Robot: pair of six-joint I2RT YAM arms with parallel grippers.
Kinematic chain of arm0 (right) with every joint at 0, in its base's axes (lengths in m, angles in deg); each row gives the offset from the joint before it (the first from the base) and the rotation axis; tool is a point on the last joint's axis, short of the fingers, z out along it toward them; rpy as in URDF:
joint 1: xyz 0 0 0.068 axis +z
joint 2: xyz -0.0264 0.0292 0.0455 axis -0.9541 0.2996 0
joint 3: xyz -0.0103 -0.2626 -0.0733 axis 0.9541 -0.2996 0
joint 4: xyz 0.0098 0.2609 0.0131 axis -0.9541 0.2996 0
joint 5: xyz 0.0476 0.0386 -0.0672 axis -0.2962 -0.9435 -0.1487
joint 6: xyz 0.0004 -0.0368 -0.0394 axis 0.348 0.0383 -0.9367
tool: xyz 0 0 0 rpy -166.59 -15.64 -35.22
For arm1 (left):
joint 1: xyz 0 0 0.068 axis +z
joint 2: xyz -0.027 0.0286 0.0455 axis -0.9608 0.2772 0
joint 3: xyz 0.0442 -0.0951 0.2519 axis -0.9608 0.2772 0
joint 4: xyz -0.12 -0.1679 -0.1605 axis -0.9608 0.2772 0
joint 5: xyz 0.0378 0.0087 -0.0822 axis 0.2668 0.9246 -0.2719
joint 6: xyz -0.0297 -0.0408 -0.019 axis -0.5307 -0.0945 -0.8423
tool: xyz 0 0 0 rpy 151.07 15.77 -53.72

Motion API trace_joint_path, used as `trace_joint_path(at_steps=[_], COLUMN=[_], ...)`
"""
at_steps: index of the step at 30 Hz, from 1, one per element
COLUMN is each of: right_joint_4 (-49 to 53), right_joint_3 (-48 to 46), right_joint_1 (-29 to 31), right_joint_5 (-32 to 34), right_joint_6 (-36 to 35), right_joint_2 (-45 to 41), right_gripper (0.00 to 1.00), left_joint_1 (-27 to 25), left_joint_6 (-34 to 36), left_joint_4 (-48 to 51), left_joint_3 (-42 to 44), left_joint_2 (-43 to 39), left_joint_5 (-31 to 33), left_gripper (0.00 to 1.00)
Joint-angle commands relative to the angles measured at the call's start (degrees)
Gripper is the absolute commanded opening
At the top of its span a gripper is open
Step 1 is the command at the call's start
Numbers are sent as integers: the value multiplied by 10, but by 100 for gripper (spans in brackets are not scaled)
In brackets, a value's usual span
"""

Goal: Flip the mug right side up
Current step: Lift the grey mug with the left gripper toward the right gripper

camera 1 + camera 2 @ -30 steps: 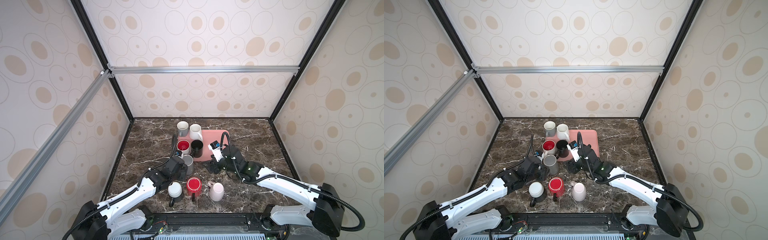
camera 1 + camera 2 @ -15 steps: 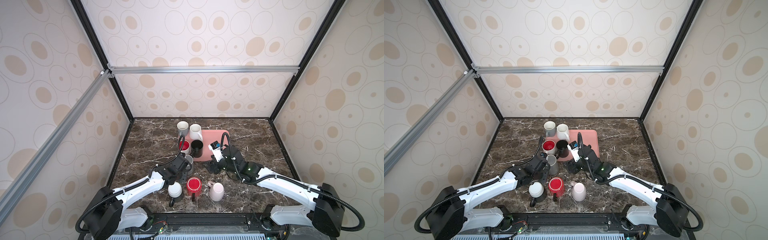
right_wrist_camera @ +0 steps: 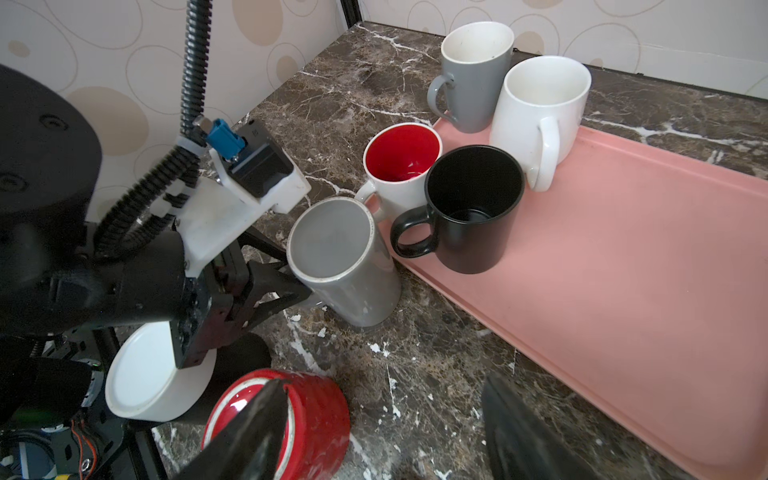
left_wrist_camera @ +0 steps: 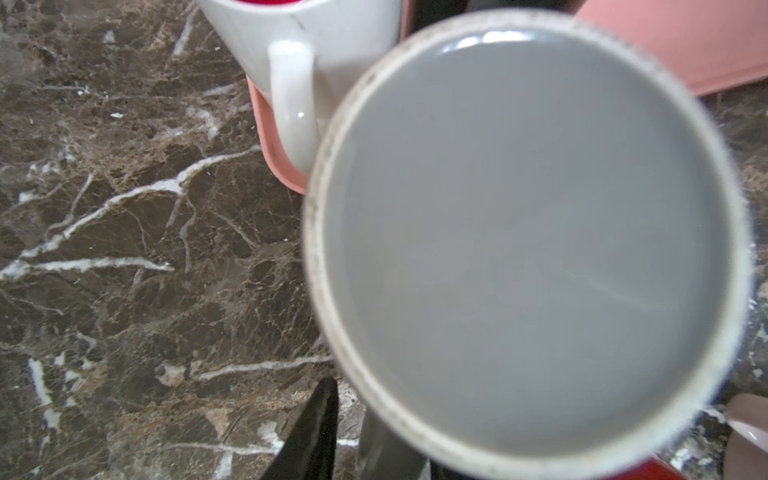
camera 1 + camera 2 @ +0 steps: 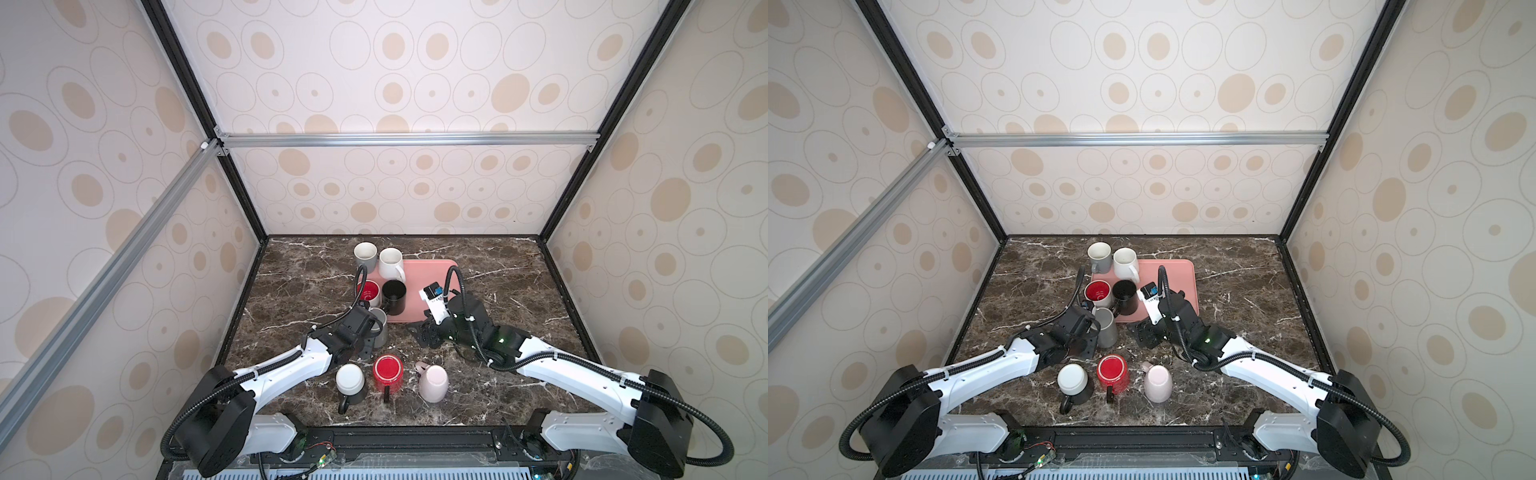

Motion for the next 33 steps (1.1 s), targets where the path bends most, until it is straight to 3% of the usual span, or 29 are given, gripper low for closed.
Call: trace_joint_path(at_steps=[1, 6, 11, 20, 25, 29, 33], right_joint_4=[-5, -6, -7, -9, -9, -10, -12], right_joint_3=[-7, -7, -8, -13, -14, -14, -13], right_joint_1=[-2, -3, -4, -4, -6, -6, -7], right_joint_5=[-1, -2, -6, -7, -8, -9, -9], right_joint_6=[-1, 2, 4, 8, 9, 8, 9], right_joint_2=[-9, -7, -6, -9, -14, -15, -16], right_gripper=[75, 75, 76, 76, 76, 76, 76], left_joint_1=[3, 3, 3, -2, -14, -18, -18], left_joint_6=[20, 25, 28, 37, 41, 39, 38], left_joint_4=[-18, -27, -31, -39, -33, -31, -38], left_joint_3=[-20, -18, -20, -20, -20, -18, -16], left_joint_2=[1, 2, 6, 9, 1, -13, -48], left_joint_5=[6, -6, -6, -25, -10, 4, 23], left_gripper=[31, 28, 36, 18, 12, 2, 0])
